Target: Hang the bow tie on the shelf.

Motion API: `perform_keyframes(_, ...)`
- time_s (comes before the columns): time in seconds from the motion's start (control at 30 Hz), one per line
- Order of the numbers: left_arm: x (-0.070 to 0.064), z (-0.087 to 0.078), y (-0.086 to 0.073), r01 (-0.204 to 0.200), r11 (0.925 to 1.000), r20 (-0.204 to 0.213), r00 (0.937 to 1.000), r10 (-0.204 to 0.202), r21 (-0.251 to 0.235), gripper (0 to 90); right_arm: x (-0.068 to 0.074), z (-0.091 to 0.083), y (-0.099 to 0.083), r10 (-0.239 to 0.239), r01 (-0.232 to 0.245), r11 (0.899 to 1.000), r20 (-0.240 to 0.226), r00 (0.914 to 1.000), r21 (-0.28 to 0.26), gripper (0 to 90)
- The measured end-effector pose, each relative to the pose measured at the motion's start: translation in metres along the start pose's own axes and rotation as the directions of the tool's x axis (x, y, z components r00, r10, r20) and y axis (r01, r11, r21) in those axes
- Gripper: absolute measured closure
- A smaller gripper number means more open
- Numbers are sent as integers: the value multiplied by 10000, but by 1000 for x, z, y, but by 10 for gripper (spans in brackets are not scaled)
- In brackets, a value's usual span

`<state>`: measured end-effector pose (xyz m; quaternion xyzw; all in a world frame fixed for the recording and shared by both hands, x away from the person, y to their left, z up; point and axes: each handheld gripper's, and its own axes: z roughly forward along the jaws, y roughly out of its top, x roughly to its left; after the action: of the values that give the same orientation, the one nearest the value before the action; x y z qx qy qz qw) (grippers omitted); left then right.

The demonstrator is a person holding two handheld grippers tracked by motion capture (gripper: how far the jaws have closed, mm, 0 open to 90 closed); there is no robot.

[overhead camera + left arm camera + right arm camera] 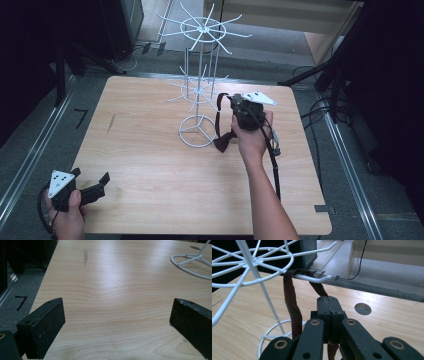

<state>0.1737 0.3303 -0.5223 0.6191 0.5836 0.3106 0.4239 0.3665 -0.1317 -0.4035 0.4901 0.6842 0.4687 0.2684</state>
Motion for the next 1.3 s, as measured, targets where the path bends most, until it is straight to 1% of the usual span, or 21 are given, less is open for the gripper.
perform_keyframes(0.23, 0, 0, 0, 0, 10000, 21, 10000, 0, 12, 4, 11, 9, -4, -152, 154, 9997, -113, 9998, 184, 900)
perform_keyframes(0.33, 0, 0, 0, -10, 10000, 19, 10000, 10, 7, 4, 13, 11, -6, -211, 214, 9995, -135, 9997, 228, 900)
perform_keyframes(0.4, 0, 0, 0, 2, 10000, 22, 10000, -2, 8, 4, 12, 12, -8, -160, 164, 9996, -189, 9997, 238, 890)
perform_keyframes(0.47, 0, 0, 0, -4, 10000, 22, 10000, 4, 5, 4, 11, 12, -9, -54, 59, 9998, -279, 9996, 206, 804)
perform_keyframes(0.53, 0, 0, 0, -12, 10000, 14, 10000, 12, 0, 4, 10, 10, -9, 30, -25, 9999, -326, 9995, 150, 760)
perform_keyframes(0.6, 0, 0, 0, -22, 10000, 16, 10000, 22, 18, 4, 9, 8, -9, 28, -27, 10000, -382, 9993, 19, 689)
perform_keyframes(0.67, -1, 0, 0, -27, 10000, 16, 10000, 27, 31, 4, 8, 5, -10, 7, -6, 10000, -264, 9997, 21, 641)
perform_keyframes(0.73, -1, 0, 0, -40, 10000, 14, 10000, 40, 39, 4, 6, 3, -11, -25, 25, 10000, -262, 9997, 15, 604)
perform_keyframes(0.93, -1, 0, 0, -58, 10000, -20, 10000, 58, 34, 4, -4, -4, -20, -198, 201, 9996, -130, 9997, 219, 488)
perform_keyframes(1.0, -1, 0, 0, -76, 10000, -23, 10000, 76, 33, 4, -8, -7, -24, -139, 145, 9992, -158, 9998, 366, 452)
perform_keyframes(1.17, -1, 0, 0, -75, 10000, -27, 10000, 75, 31, 4, -17, -13, -36, -210, 210, 9974, -7, 9998, 690, 347)
perform_keyframes(1.2, -1, 0, 0, -85, 10000, -26, 10000, 85, 37, 4, -20, -15, -39, -170, 166, 9968, 53, 9998, 778, 306)
perform_keyframes(1.27, -1, 0, 0, -89, 10000, -27, 10000, 89, 40, 4, -23, -17, -44, -113, 111, 9959, 9, 9999, 896, 232)
perform_keyframes(1.3, -1, 0, 0, -88, 10000, -24, 10000, 88, 34, 4, -24, -19, -46, -147, 142, 9952, 45, 9999, 968, 189)
